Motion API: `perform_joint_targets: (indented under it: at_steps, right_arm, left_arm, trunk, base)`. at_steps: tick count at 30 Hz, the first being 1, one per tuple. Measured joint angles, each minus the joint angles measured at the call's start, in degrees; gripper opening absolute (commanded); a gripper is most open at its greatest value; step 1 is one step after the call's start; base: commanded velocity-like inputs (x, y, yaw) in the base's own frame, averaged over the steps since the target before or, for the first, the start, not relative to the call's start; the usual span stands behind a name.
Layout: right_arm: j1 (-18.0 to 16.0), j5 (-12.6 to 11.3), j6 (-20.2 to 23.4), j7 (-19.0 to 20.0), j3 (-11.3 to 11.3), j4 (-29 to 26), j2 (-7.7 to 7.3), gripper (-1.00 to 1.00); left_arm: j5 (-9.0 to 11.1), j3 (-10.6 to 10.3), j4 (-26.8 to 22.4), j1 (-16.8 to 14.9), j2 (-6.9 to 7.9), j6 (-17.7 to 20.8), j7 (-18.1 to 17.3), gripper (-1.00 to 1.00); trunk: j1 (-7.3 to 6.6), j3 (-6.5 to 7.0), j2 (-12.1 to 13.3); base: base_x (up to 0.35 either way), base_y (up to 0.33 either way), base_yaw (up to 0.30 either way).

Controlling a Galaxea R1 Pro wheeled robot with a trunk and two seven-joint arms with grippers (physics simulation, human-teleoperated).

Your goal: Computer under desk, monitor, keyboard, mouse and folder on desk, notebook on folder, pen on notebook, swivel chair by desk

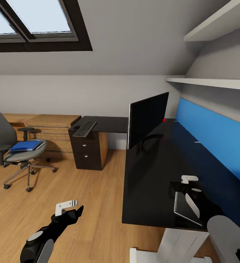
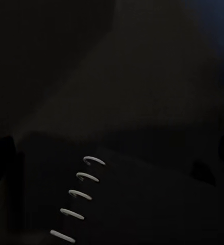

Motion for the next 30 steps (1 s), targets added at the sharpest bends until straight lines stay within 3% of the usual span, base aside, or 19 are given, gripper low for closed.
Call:
perform_joint_targets:
  at_steps: [18, 30]
  right_arm:
    - [-0.3, 0.0, 1.3, 0.0, 0.0, -0.1, 0.00, 1.00]
    - [-0.4, -0.1, 1.3, 0.0, 0.0, -0.1, 0.00, 1.00]
  left_arm:
    - [0.0, 0.1, 0.3, 0.0, 0.33, 0.2, 0.0, 1.00]
    - [0.0, 0.2, 0.4, 0.0, 0.35, 0.2, 0.0, 1.00]
  trunk:
    - [0.00, 0.00, 0.0]
    - [0.01, 0.00, 0.0]
  base:
    - [-0.004, 0.000, 0.000]
    - [-0.129, -0.035, 0.000]
